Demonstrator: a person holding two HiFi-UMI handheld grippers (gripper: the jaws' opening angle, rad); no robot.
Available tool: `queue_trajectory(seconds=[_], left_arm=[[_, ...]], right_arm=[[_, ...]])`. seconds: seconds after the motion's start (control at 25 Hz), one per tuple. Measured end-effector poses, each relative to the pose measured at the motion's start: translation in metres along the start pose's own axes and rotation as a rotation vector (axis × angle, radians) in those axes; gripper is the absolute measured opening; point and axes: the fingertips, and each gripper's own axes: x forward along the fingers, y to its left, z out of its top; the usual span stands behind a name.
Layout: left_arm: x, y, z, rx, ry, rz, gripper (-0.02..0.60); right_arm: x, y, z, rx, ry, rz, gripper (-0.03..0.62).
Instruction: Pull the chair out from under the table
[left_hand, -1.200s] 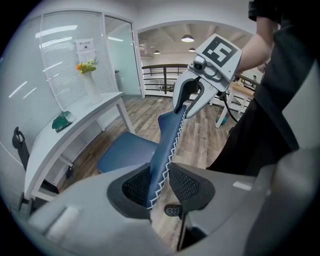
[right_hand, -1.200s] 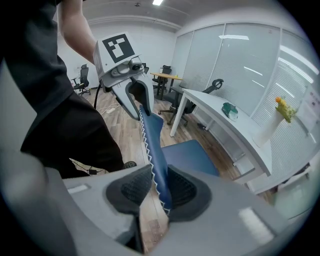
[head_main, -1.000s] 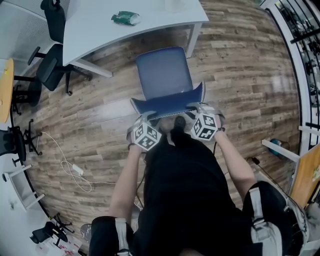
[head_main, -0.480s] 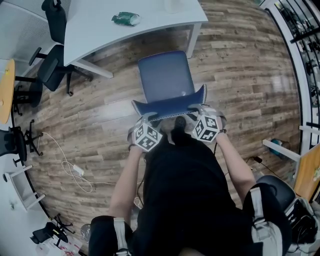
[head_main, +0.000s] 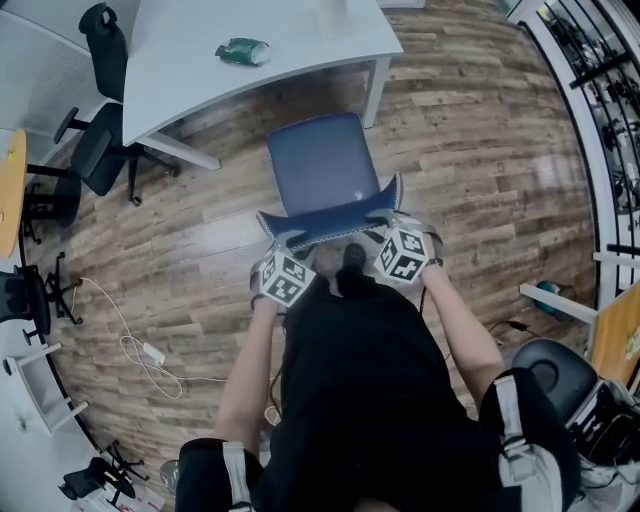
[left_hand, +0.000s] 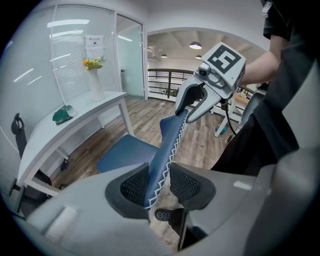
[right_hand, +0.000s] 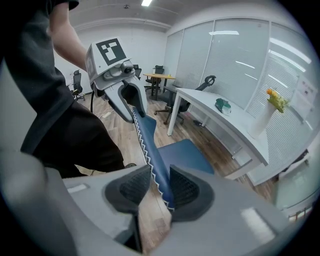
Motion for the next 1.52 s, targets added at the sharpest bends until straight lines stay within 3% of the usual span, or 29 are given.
queue_trajectory(seconds=[0.48,0.8,1.12,1.52], left_arm=[[0.0,0.004,0.0,-0.052,-0.039,0.026,0.147],[-0.004,0.003,0.002,-0.038,-0.006,0.023,0.148],[-0.03,0.002,0.026,-0.1,-0.139,0.062,0.125],[-0.078,-0.028,0.035,-0.051,-0.245,0.016,0.054]], right_arm=[[0.0,-0.004,0.001,0.02,-0.059,-0.045,0.14],[-0.009,0.0,0.007,-0.018,-0.024,-0.073,0.12],[-0.032,0.008,0.02,0.034,-0.067,-0.114,0.078],[-0.059,0.044,0.054,-0.008,-0.062,-0.196,0.038]])
